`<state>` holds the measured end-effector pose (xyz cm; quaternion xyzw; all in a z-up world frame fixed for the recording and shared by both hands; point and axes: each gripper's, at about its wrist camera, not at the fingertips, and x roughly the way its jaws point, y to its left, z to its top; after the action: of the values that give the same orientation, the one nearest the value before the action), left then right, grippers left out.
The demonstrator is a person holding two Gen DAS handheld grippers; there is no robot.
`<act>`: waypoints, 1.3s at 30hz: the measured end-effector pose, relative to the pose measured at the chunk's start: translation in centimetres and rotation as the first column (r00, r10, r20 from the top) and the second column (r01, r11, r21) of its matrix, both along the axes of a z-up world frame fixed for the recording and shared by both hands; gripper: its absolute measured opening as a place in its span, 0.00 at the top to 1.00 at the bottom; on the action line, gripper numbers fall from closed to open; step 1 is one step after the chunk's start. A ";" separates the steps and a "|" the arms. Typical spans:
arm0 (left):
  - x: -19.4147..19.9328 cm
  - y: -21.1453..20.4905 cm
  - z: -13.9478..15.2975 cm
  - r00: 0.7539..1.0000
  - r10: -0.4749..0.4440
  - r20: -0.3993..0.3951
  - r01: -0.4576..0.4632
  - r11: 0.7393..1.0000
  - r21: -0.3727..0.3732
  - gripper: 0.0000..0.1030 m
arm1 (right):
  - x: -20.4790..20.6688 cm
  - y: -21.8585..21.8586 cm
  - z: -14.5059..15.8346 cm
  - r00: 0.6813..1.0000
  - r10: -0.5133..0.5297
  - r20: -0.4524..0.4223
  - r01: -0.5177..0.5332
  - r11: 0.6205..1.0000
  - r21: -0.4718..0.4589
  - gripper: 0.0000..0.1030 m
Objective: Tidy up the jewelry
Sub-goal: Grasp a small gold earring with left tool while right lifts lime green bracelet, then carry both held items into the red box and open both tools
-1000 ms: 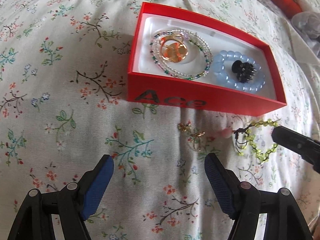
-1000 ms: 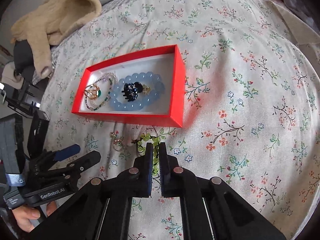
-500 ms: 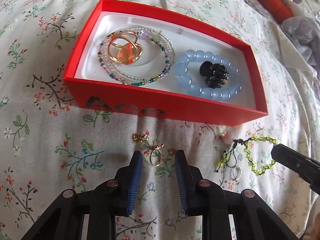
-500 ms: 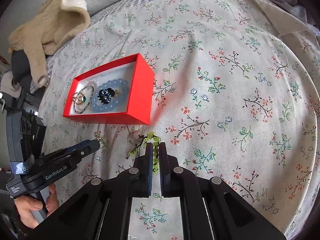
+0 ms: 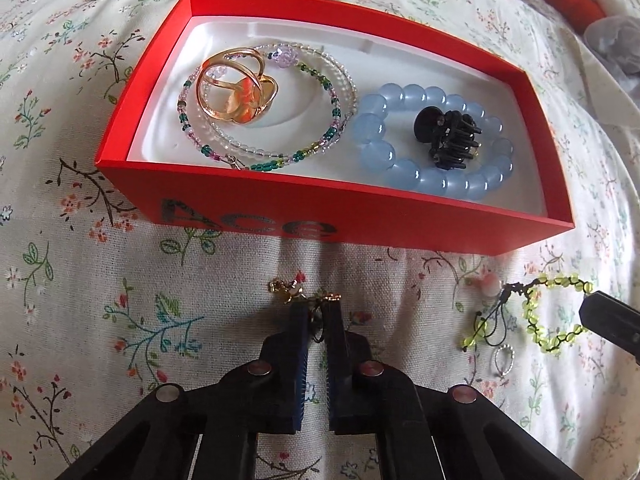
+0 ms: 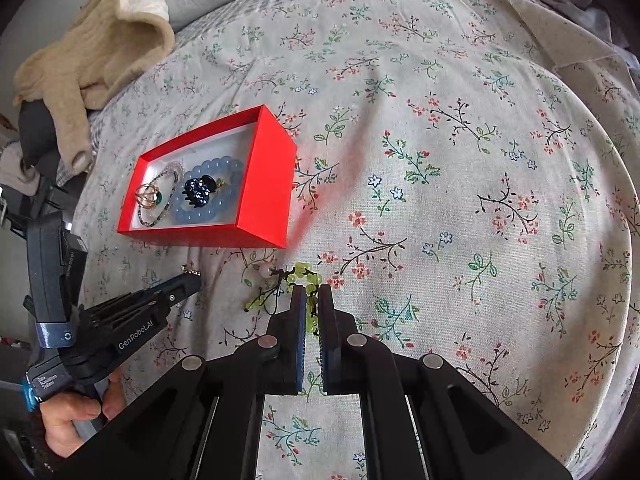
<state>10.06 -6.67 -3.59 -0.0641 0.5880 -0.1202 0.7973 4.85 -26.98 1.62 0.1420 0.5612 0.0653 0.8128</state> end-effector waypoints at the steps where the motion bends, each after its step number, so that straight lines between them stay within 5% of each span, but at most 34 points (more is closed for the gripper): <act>1: 0.0 0.0 0.1 1.000 0.000 -0.001 0.000 1.000 -0.007 1.00 | 0.0 0.0 0.1 1.000 0.000 0.001 0.000 1.000 -0.001 0.95; 21: -1.5 2.1 3.6 0.998 -0.046 0.051 0.051 0.994 -0.097 1.00 | -0.3 2.5 4.2 0.994 0.006 0.108 -0.013 0.998 0.058 0.95; 23: -1.2 1.9 3.0 0.999 -0.038 0.028 0.040 0.995 -0.094 0.95 | -0.2 2.6 4.2 0.994 0.006 0.105 -0.012 0.998 0.061 0.95; 25: -1.0 1.7 2.4 1.000 -0.027 0.012 0.028 0.995 -0.100 0.79 | 0.0 2.7 4.0 0.995 0.007 0.098 -0.013 0.998 0.060 0.95; 35: 0.0 -0.1 0.0 1.000 0.022 -0.007 -0.023 1.000 -0.020 0.79 | 0.3 2.8 3.1 0.997 0.016 0.074 -0.020 0.999 0.048 0.95; 37: 0.1 -0.1 0.0 1.000 0.029 0.001 -0.029 0.999 -0.016 0.89 | 0.3 2.8 3.0 0.997 0.019 0.071 -0.023 0.999 0.044 0.95; 39: 0.2 -0.2 0.0 1.000 0.028 0.000 -0.028 0.999 -0.016 0.89 | 0.3 2.9 3.0 0.997 0.022 0.071 -0.026 0.999 0.042 0.95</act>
<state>10.21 -6.83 -3.60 -0.0785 0.5859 -0.1135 0.7986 5.13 -24.06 4.59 0.1504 0.5324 0.0921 0.8279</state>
